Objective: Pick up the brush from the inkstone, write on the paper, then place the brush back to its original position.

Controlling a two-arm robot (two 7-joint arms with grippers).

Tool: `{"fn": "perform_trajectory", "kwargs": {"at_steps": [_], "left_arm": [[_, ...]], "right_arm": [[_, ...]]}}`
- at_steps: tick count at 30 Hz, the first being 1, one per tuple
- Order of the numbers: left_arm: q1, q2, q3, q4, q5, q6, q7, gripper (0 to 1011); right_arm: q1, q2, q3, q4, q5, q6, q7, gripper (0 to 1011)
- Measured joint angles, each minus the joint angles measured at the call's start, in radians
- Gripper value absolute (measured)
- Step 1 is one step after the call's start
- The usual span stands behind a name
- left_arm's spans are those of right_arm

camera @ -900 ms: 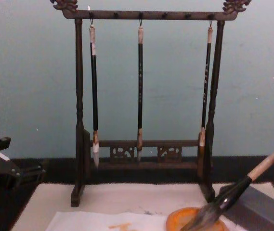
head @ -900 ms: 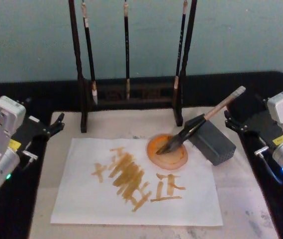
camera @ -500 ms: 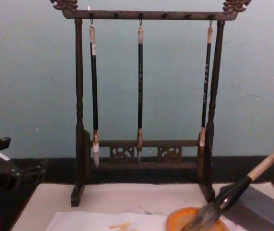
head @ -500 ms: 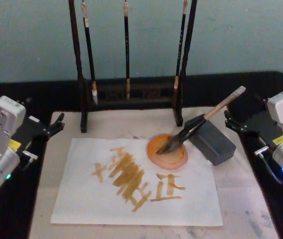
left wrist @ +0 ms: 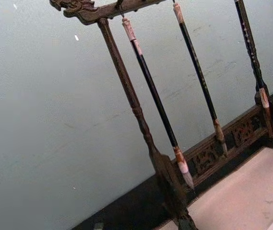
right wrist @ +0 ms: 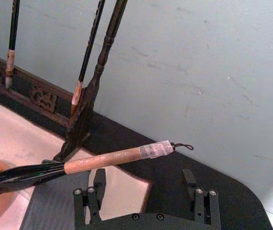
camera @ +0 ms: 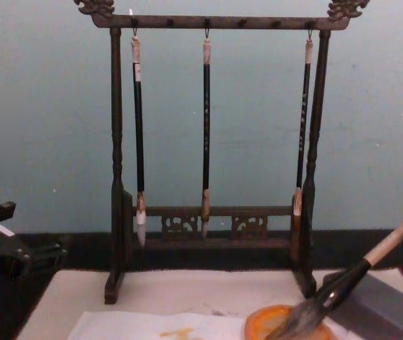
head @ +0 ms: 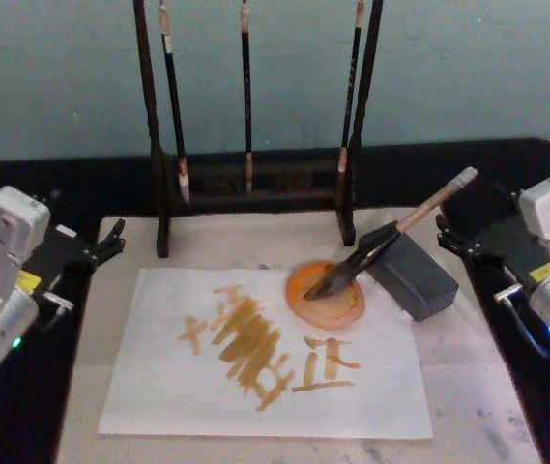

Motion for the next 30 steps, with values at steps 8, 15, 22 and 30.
{"fn": "perform_trajectory", "kwargs": {"at_steps": [8, 15, 22, 30], "left_arm": [[0.0, 0.0, 0.0, 0.0, 0.0, 0.0, 0.0, 1010], [0.0, 0.0, 0.0, 0.0, 0.0, 0.0, 0.0, 1010], [0.0, 0.0, 0.0, 0.0, 0.0, 0.0, 0.0, 1009], [0.0, 0.0, 0.0, 0.0, 0.0, 0.0, 0.0, 1010]], "right_arm": [[0.0, 0.0, 0.0, 0.0, 0.0, 0.0, 0.0, 1000], [0.0, 0.0, 0.0, 0.0, 0.0, 0.0, 0.0, 1000], [0.0, 0.0, 0.0, 0.0, 0.0, 0.0, 0.0, 1000], [0.0, 0.0, 0.0, 0.0, 0.0, 0.0, 0.0, 1000]]}}
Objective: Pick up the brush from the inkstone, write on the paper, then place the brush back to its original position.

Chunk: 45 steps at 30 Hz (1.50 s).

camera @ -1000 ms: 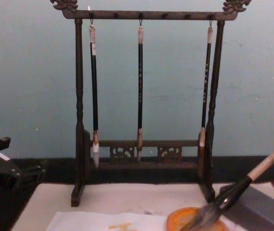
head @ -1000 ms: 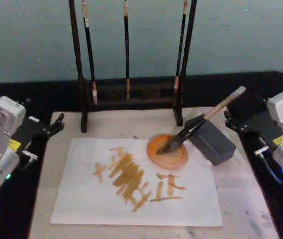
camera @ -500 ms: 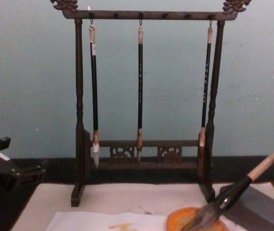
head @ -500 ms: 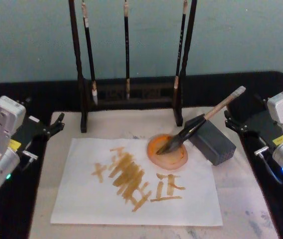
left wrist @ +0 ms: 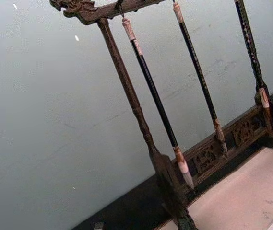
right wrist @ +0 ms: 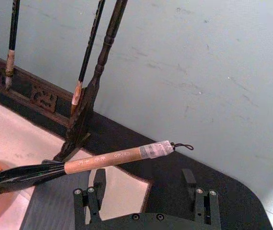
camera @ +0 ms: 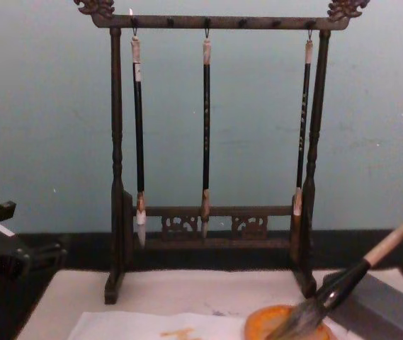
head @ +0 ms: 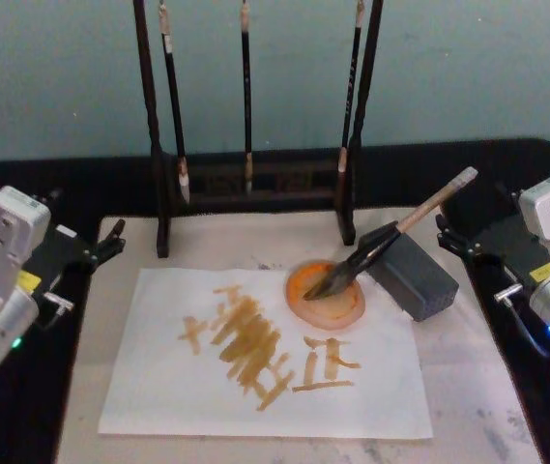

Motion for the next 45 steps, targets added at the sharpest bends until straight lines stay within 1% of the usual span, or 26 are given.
{"fn": "perform_trajectory", "kwargs": {"at_steps": [19, 23, 24, 26, 29, 30, 33, 34, 35, 36, 38, 39, 41, 42, 45], "left_arm": [[0.0, 0.0, 0.0, 0.0, 0.0, 0.0, 0.0, 1010], [0.0, 0.0, 0.0, 0.0, 0.0, 0.0, 0.0, 1010], [0.0, 0.0, 0.0, 0.0, 0.0, 0.0, 0.0, 1010], [0.0, 0.0, 0.0, 0.0, 0.0, 0.0, 0.0, 1010], [0.0, 0.0, 0.0, 0.0, 0.0, 0.0, 0.0, 1010], [0.0, 0.0, 0.0, 0.0, 0.0, 0.0, 0.0, 1009], [0.0, 0.0, 0.0, 0.0, 0.0, 0.0, 0.0, 1010], [0.0, 0.0, 0.0, 0.0, 0.0, 0.0, 0.0, 1010], [0.0, 0.0, 0.0, 0.0, 0.0, 0.0, 0.0, 1010], [0.0, 0.0, 0.0, 0.0, 0.0, 0.0, 0.0, 1009], [0.0, 0.0, 0.0, 0.0, 0.0, 0.0, 0.0, 1010], [0.0, 0.0, 0.0, 0.0, 0.0, 0.0, 0.0, 1010], [0.0, 0.0, 0.0, 0.0, 0.0, 0.0, 0.0, 1010], [0.0, 0.0, 0.0, 0.0, 0.0, 0.0, 0.0, 1010], [0.0, 0.0, 0.0, 0.0, 0.0, 0.0, 0.0, 1010]], "right_arm": [[0.0, 0.0, 0.0, 0.0, 0.0, 0.0, 0.0, 1000], [-0.008, -0.002, 0.011, -0.009, 0.005, 0.006, 0.008, 1000], [-0.018, -0.003, 0.025, -0.021, 0.019, 0.014, 0.018, 1000], [-0.026, -0.003, 0.033, -0.031, 0.028, 0.02, 0.024, 1000], [-0.045, -0.005, 0.054, -0.055, 0.058, 0.038, 0.039, 1000], [-0.055, -0.007, 0.067, -0.067, 0.077, 0.049, 0.048, 1000], [-0.07, -0.012, 0.088, -0.085, 0.12, 0.071, 0.068, 1000], [-0.08, -0.018, 0.105, -0.094, 0.156, 0.09, 0.085, 1000], [-0.084, -0.022, 0.113, -0.099, 0.176, 0.101, 0.095, 1000], [-0.091, -0.029, 0.128, -0.106, 0.217, 0.122, 0.115, 1000], [-0.099, -0.038, 0.147, -0.113, 0.259, 0.147, 0.135, 1000], [-0.106, -0.048, 0.165, -0.12, 0.306, 0.174, 0.153, 1000], [-0.113, -0.061, 0.184, -0.127, 0.35, 0.203, 0.167, 1000], [-0.117, -0.073, 0.2, -0.132, 0.387, 0.23, 0.177, 1000], [-0.122, -0.093, 0.224, -0.136, 0.44, 0.269, 0.191, 1000]]}}
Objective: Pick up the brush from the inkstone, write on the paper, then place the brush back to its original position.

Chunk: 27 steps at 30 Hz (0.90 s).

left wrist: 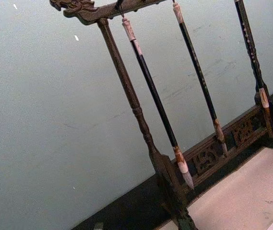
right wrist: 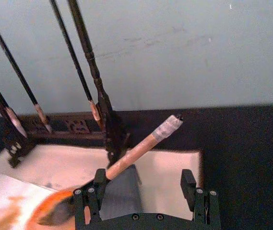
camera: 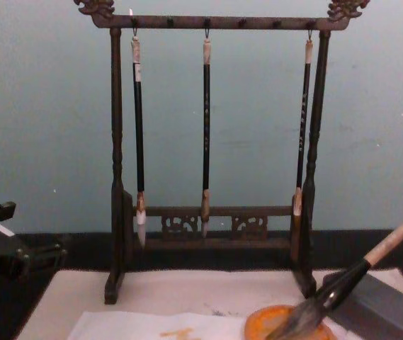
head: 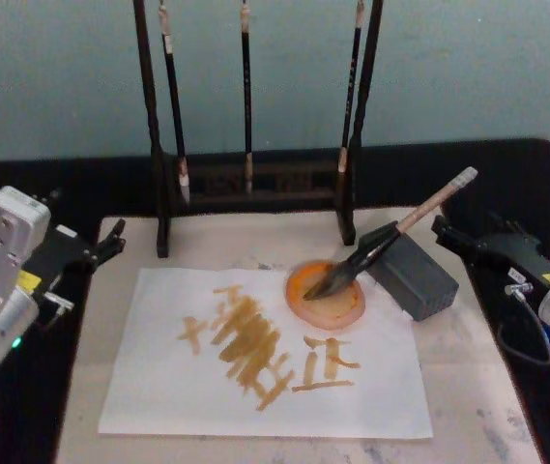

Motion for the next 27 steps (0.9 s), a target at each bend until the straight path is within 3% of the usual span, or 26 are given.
{"fn": "perform_trajectory", "kwargs": {"at_steps": [7, 14, 27], "left_arm": [[0.0, 0.0, 0.0, 0.0, 0.0, 0.0, 0.0, 1010], [0.0, 0.0, 0.0, 0.0, 0.0, 0.0, 0.0, 1010], [0.0, 0.0, 0.0, 0.0, 0.0, 0.0, 0.0, 1010]], "right_arm": [[0.01, -0.061, 0.048, 0.017, 0.142, 0.094, 0.014, 1000], [0.038, -0.099, 0.061, 0.051, 0.231, 0.122, 0.006, 1000], [0.111, -0.155, 0.06, 0.148, 0.331, 0.129, -0.012, 1000]]}}
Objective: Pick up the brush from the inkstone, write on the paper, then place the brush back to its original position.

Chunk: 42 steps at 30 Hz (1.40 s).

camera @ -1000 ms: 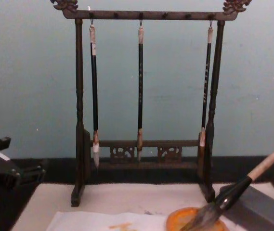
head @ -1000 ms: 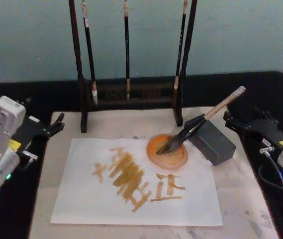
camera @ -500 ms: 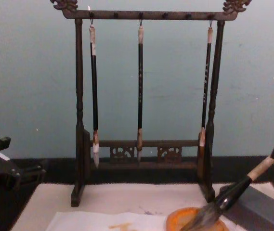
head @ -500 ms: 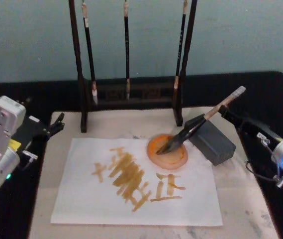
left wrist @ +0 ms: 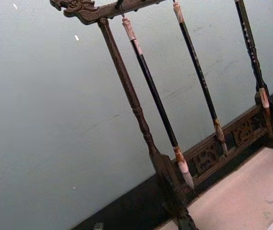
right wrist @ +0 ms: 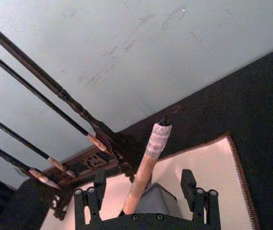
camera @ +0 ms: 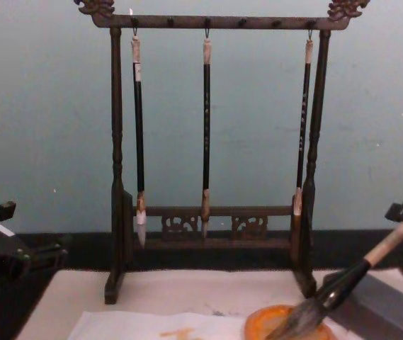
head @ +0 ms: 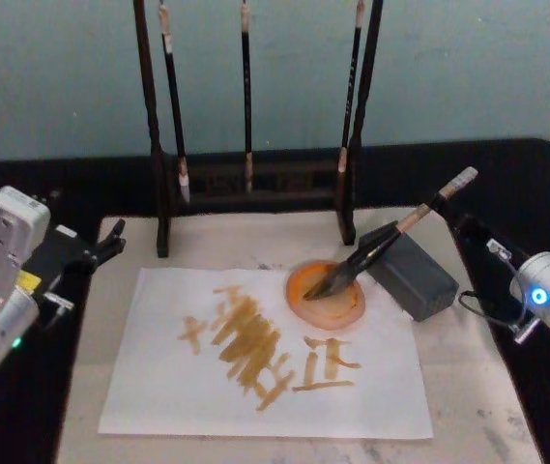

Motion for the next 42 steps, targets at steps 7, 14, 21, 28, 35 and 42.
{"fn": "perform_trajectory", "kwargs": {"at_steps": [7, 14, 21, 28, 35, 42], "left_arm": [[0.0, 0.0, 0.0, 0.0, 0.0, 0.0, 0.0, 1009], [0.0, 0.0, 0.0, 0.0, 0.0, 0.0, 0.0, 1010], [0.0, 0.0, 0.0, 0.0, 0.0, 0.0, 0.0, 1010], [0.0, 0.0, 0.0, 0.0, 0.0, 0.0, 0.0, 1010], [0.0, 0.0, 0.0, 0.0, 0.0, 0.0, 0.0, 1010], [0.0, 0.0, 0.0, 0.0, 0.0, 0.0, 0.0, 1010]], "right_arm": [[0.025, -0.014, -0.019, 0.033, 0.029, -0.001, 0.005, 1000], [0.061, -0.02, -0.044, 0.078, 0.043, -0.008, 0.017, 1000], [0.074, -0.019, -0.057, 0.094, 0.049, -0.014, 0.02, 1000], [0.073, -0.019, -0.056, 0.092, 0.049, -0.014, 0.02, 1000], [0.071, -0.019, -0.054, 0.091, 0.049, -0.014, 0.02, 924], [0.071, -0.019, -0.054, 0.09, 0.048, -0.013, 0.02, 769]]}}
